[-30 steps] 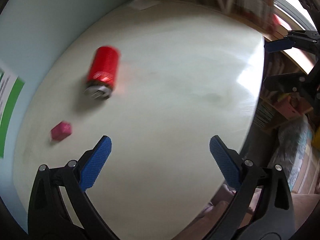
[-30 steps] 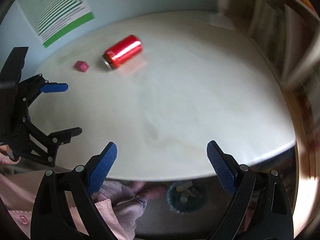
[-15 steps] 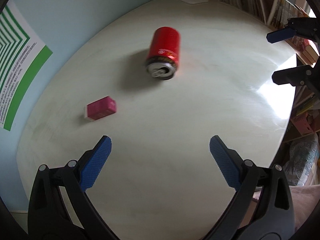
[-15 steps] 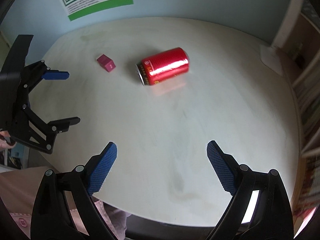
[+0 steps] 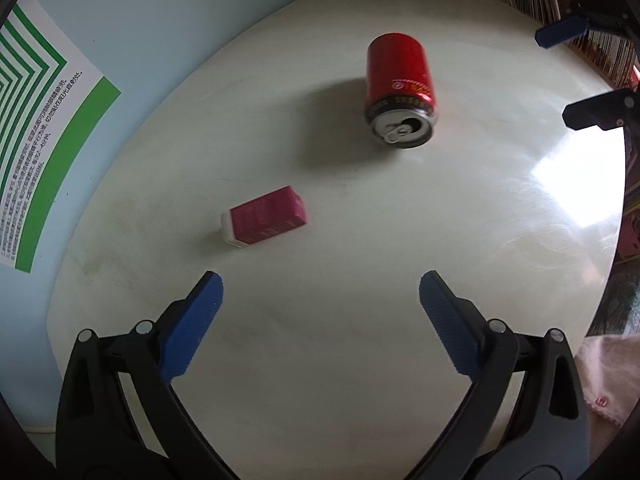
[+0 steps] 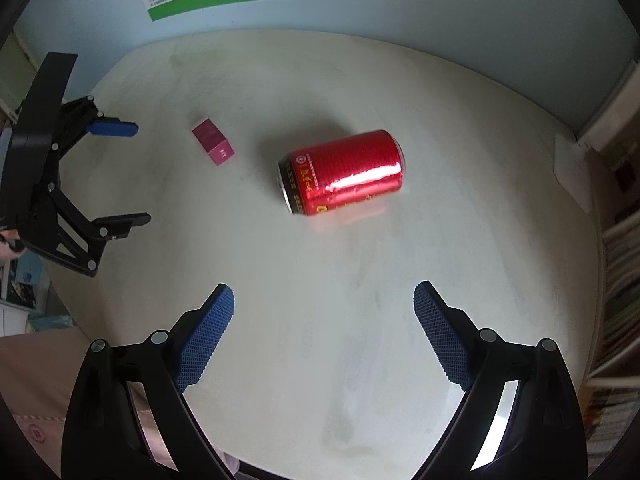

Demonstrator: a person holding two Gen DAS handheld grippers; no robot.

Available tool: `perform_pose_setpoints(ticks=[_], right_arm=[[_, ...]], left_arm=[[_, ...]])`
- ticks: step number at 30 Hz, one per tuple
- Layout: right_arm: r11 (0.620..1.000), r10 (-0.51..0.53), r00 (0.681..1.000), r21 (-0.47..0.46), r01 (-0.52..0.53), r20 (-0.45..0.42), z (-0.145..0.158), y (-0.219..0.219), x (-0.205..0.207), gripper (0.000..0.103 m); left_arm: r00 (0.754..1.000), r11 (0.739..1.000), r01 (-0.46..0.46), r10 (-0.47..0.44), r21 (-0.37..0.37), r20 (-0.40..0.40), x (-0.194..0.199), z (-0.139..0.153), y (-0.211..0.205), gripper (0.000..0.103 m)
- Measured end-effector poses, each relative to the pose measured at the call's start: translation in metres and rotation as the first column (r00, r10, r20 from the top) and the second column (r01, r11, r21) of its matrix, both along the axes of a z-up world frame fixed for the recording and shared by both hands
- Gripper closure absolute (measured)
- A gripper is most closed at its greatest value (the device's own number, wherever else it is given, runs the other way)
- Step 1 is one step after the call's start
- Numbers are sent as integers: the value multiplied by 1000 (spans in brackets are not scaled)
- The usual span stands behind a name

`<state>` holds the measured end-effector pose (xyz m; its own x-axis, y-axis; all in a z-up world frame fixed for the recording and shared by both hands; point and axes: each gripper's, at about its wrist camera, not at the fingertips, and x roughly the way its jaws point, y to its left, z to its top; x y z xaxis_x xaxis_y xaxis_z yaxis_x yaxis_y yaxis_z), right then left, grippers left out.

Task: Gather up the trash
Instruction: 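Approach the magenta box with the left tool while the right tool approaches the red can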

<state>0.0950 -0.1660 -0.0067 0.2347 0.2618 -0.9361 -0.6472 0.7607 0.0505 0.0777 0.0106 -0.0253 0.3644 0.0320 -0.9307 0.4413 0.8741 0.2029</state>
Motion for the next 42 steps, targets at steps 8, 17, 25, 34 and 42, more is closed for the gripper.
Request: perform_pose_setpoints(ticks=[8, 17, 25, 34, 42], right_arm=[[999, 31, 999, -30, -32, -21, -7, 16, 24, 12], [1000, 3, 997, -5, -4, -77, -19, 23, 45, 12], [1000, 11, 996, -14, -12, -89, -21, 30, 58, 12], [996, 74, 994, -45, -78, -83, -18, 38, 57, 12], [982, 110, 989, -143, -124, -102, -23, 51, 58, 12]], left_arm=[[999, 1000, 4, -3, 25, -34, 21, -12, 18, 7], [995, 997, -75, 72, -34, -72, 41, -20, 29, 7], [992, 993, -103, 99, -54, -77, 50, -23, 31, 7], [997, 999, -39, 39, 6, -70, 52, -26, 26, 7], [988, 990, 132, -127, 47, -91, 54, -32, 36, 7]])
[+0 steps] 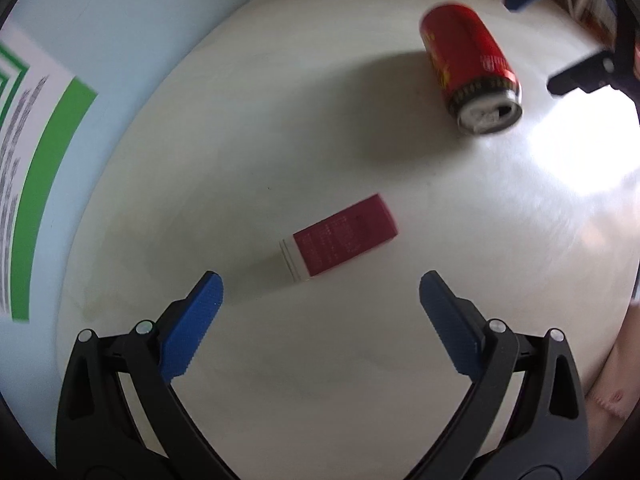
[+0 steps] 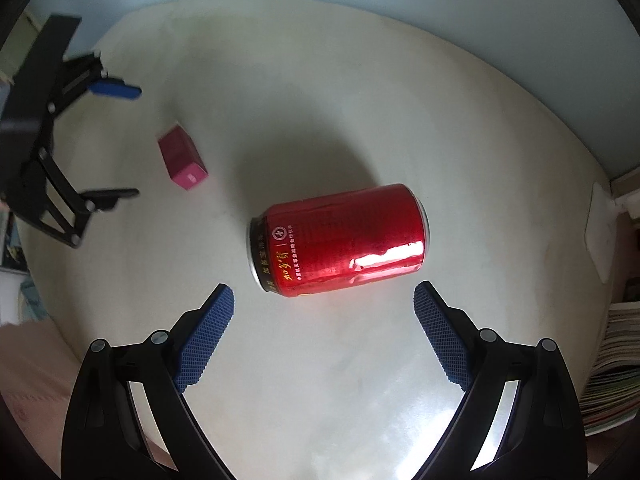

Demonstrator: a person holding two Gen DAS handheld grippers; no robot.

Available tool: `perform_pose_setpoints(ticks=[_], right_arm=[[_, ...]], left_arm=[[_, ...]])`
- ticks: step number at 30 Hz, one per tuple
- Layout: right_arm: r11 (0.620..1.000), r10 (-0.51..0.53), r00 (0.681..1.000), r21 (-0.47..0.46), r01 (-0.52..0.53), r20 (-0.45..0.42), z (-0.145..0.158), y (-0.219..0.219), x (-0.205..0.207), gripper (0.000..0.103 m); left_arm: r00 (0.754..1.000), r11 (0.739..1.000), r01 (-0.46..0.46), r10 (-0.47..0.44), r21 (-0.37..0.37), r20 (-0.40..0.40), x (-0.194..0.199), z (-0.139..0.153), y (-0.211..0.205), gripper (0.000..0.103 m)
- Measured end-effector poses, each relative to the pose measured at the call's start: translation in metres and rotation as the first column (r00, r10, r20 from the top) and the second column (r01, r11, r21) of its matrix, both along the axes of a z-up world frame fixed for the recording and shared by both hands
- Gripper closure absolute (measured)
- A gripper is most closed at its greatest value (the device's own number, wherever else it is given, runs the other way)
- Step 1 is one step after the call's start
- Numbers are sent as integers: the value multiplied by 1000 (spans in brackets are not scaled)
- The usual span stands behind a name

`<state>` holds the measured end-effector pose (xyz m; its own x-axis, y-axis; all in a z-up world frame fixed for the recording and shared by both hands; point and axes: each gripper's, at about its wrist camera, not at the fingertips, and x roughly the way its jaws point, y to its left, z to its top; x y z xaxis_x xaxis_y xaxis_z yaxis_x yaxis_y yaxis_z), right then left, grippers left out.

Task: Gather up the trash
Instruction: 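Approach the magenta box with the left tool while the right tool approaches the red can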

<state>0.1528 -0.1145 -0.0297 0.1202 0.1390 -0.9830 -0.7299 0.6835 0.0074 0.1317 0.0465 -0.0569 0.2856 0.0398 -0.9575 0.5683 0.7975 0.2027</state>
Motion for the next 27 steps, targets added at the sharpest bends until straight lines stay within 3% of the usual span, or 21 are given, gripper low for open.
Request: perform_pose_setpoints(ticks=[6, 11, 15, 18, 24, 27], right_arm=[[995, 91, 996, -51, -90, 21, -5, 13, 4, 12], [972, 222, 975, -83, -220, 20, -10, 22, 9, 12], [928, 360, 933, -100, -358, -2, -16, 31, 10, 11], [874, 479, 877, -103, -475, 23, -18, 39, 7, 8], [802, 593, 803, -136, -582, 65, -28, 53, 9, 5], [793, 598, 801, -146, -591, 5, -44, 58, 12, 7]], left_arm=[[983, 978, 183, -183, 98, -10, 1, -16, -4, 7], [966, 962, 256, -253, 89, -46, 6, -26, -14, 7], [954, 948, 300, -295, 104, -62, 6, -35, -23, 7], [948, 943, 315, -307, 103, -89, 1, -39, -35, 7], [946, 954, 299, -293, 27, -141, 9, -41, -35, 9], [946, 965, 258, -263, -50, -191, 15, -42, -30, 17]])
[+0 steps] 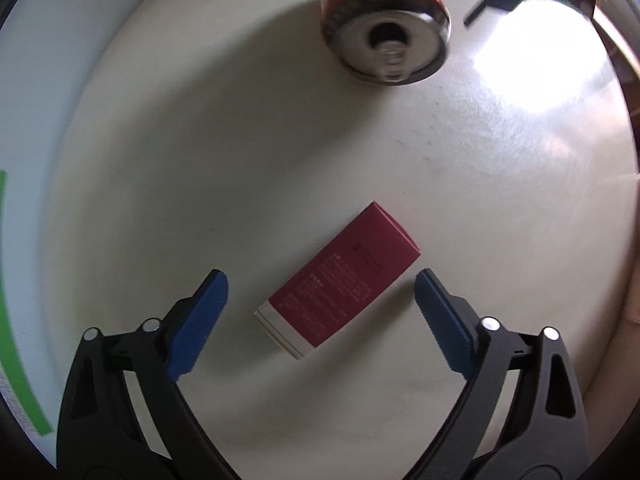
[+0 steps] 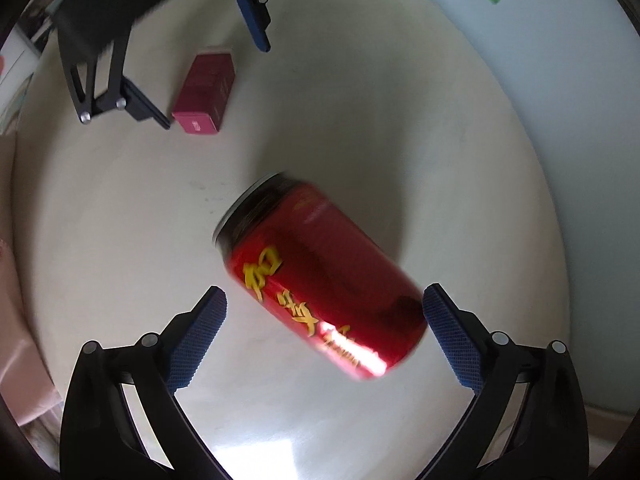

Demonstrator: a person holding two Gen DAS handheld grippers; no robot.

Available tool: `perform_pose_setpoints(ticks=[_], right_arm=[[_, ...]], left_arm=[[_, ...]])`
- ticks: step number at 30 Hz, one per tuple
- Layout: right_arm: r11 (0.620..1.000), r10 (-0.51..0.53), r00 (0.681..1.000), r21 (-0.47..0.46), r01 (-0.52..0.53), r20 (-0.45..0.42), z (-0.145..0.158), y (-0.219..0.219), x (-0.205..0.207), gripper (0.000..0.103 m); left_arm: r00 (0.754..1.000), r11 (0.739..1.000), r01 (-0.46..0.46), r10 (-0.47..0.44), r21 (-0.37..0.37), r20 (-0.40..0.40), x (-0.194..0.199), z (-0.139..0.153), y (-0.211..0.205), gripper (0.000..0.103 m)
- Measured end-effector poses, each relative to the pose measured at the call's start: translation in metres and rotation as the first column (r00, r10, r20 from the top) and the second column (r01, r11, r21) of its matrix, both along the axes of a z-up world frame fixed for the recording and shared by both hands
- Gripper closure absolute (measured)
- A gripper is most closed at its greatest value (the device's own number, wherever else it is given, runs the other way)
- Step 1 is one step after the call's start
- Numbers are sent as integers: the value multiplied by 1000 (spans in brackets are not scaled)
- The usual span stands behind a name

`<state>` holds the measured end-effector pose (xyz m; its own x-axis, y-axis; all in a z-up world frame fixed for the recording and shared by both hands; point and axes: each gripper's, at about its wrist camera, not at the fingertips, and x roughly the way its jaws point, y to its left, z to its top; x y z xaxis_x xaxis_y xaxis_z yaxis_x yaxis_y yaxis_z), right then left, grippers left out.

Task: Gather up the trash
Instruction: 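Approach the magenta box with the left tool while the right tool approaches the red can, then grasp the magenta box with the left tool while the right tool grasps the red can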

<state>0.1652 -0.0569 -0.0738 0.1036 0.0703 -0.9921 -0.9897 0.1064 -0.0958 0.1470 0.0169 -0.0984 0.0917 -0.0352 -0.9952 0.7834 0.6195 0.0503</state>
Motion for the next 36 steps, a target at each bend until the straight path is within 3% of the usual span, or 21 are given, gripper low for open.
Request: perform_pose_setpoints(ticks=[3, 6, 8, 10, 15, 16, 18, 23, 24, 30, 36], right_arm=[[1000, -25, 999, 16, 26, -33, -12, 4, 2, 13], [997, -74, 994, 9, 75, -77, -18, 7, 3, 35], [993, -115, 989, 8, 116, -97, -19, 5, 4, 37], [990, -136, 984, 9, 138, -116, -18, -1, 3, 37], [984, -173, 977, 20, 177, -125, -8, -10, -9, 37], [982, -184, 975, 24, 188, -127, -2, -19, 10, 37], [976, -209, 971, 34, 214, -121, 6, -25, 10, 37], [967, -247, 963, 43, 253, -105, 25, -14, 10, 37], [965, -254, 962, 46, 259, -100, 28, -9, 7, 37], [948, -307, 948, 68, 312, -80, 41, -24, 5, 37], [932, -350, 935, 82, 353, -56, 48, -40, -6, 37]], left_arm=[[999, 999, -32, 31, -43, -35, 4, 2, 3, 31], [999, 998, -38, 37, -47, -30, 4, 6, 2, 48], [999, 998, -48, 46, -51, -26, 7, 8, 1, 66], [999, 998, -43, 42, -47, -22, 7, 10, -2, 76], [999, 998, -45, 44, -40, -16, 7, 14, -22, 76], [999, 998, -42, 41, -38, -21, 12, 13, -23, 77], [1000, 999, -30, 30, -23, -8, 8, 13, -26, 77], [1000, 1000, -25, 25, -11, 13, 0, 22, -42, 77], [1000, 1000, -23, 23, -10, 18, 16, 26, -36, 77], [998, 1000, -1, 1, -1, 57, -10, 43, -44, 77], [996, 1000, 27, -28, 6, 84, -29, 41, -51, 77]])
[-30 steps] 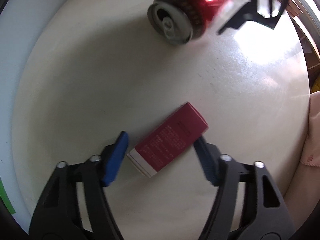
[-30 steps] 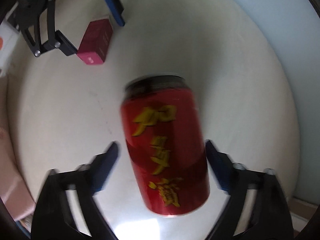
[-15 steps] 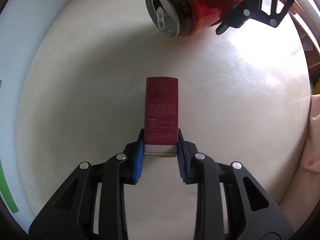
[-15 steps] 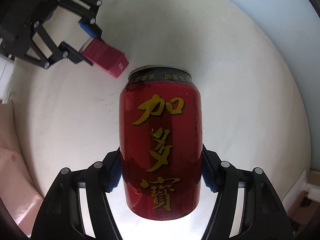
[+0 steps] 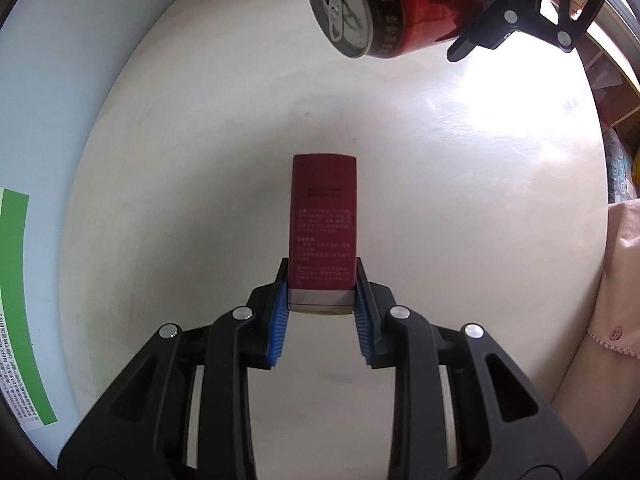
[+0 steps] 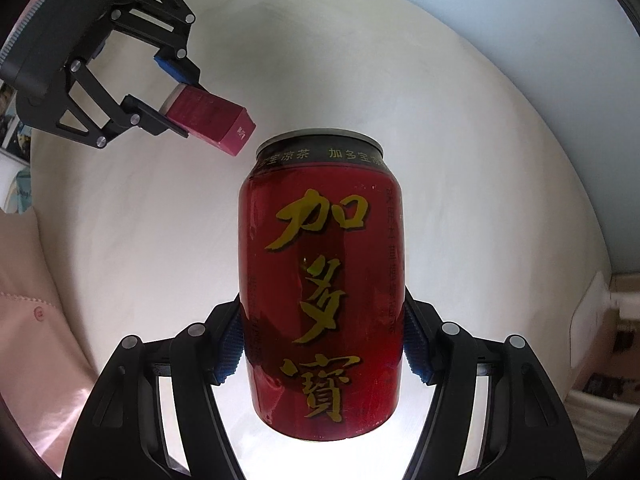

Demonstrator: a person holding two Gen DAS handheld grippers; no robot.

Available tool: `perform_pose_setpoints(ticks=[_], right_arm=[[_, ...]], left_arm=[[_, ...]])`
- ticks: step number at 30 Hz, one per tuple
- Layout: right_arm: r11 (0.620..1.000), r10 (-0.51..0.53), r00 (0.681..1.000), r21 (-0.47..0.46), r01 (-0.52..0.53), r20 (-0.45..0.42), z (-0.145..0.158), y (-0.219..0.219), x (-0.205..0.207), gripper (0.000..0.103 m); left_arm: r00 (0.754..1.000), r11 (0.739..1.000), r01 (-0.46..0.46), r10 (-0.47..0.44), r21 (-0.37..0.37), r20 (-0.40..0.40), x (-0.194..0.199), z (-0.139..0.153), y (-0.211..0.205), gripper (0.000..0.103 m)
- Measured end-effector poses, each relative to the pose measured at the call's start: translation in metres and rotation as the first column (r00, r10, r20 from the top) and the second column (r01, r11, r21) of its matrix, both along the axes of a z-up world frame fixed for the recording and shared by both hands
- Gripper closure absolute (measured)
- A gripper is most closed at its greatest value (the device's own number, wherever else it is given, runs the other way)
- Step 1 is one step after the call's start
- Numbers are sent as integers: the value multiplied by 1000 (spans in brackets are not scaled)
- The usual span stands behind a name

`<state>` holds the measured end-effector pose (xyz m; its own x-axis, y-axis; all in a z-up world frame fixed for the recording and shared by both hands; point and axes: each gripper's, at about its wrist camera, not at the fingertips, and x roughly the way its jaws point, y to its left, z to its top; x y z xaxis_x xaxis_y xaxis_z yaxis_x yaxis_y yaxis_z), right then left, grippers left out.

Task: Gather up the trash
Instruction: 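Grasp the magenta box with the left tool while the right tool grasps the red can, then carry the magenta box and red can over the wastebasket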

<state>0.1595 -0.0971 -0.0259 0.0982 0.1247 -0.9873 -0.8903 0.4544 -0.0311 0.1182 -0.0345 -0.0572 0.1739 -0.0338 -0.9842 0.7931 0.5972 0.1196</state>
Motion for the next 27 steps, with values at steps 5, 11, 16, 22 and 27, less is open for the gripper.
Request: perform_pose_setpoints(ticks=[5, 11, 16, 22, 27], right_arm=[[999, -39, 999, 13, 39, 14, 10, -3, -12, 37], [995, -94, 995, 23, 93, 30, 14, -38, -20, 37], [988, -154, 987, 29, 153, 44, 17, -57, -25, 37], [966, -256, 965, 48, 253, 51, 21, -72, -35, 37], [923, -383, 923, 63, 379, 48, 24, -104, -51, 37]], left_arm=[[1000, 1000, 19, -19, 4, 18, -13, 4, -9, 77], [999, 999, 36, -36, -2, 36, -26, 17, -7, 77], [996, 998, 66, -66, -7, 56, -25, 23, -4, 77], [985, 989, 149, -148, -14, 90, -38, 31, -16, 77], [966, 970, 242, -240, -16, 95, -58, 30, -38, 77]])
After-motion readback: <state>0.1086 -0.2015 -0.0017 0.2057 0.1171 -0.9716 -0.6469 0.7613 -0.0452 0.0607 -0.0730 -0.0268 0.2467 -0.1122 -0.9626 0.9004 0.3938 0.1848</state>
